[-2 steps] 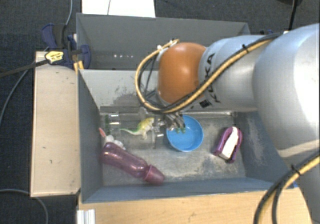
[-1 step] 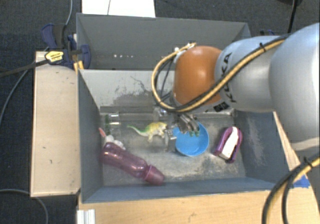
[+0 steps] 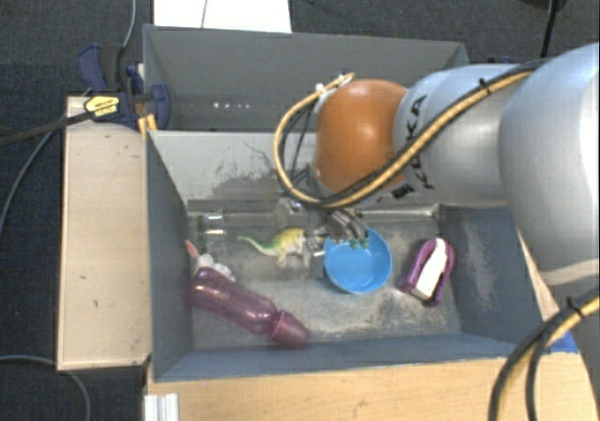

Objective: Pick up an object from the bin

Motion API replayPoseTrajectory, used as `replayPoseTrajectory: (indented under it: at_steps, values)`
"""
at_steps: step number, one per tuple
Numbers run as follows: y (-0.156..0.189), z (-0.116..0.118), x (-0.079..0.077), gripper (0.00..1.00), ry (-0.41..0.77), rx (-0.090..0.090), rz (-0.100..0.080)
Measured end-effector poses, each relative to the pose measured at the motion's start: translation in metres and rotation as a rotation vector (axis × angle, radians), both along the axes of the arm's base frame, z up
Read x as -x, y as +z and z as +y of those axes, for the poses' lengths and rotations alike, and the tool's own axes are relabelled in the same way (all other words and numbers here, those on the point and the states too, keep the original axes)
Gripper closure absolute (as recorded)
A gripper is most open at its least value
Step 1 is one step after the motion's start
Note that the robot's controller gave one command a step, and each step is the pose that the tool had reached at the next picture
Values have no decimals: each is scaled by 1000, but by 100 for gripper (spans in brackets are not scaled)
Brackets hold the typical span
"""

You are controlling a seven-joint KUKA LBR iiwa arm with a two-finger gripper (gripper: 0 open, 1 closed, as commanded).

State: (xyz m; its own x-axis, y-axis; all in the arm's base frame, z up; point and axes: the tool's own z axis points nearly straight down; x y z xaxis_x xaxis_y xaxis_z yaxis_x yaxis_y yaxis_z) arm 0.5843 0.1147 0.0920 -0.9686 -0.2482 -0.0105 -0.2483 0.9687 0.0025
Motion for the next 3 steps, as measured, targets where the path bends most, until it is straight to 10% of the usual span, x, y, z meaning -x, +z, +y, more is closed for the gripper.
replayPoseTrajectory:
  at_steps: [1, 3]
  values:
    - [-18, -48, 30, 100, -200, -8, -2]
    - [22, -45, 34, 100, -204, -5, 7]
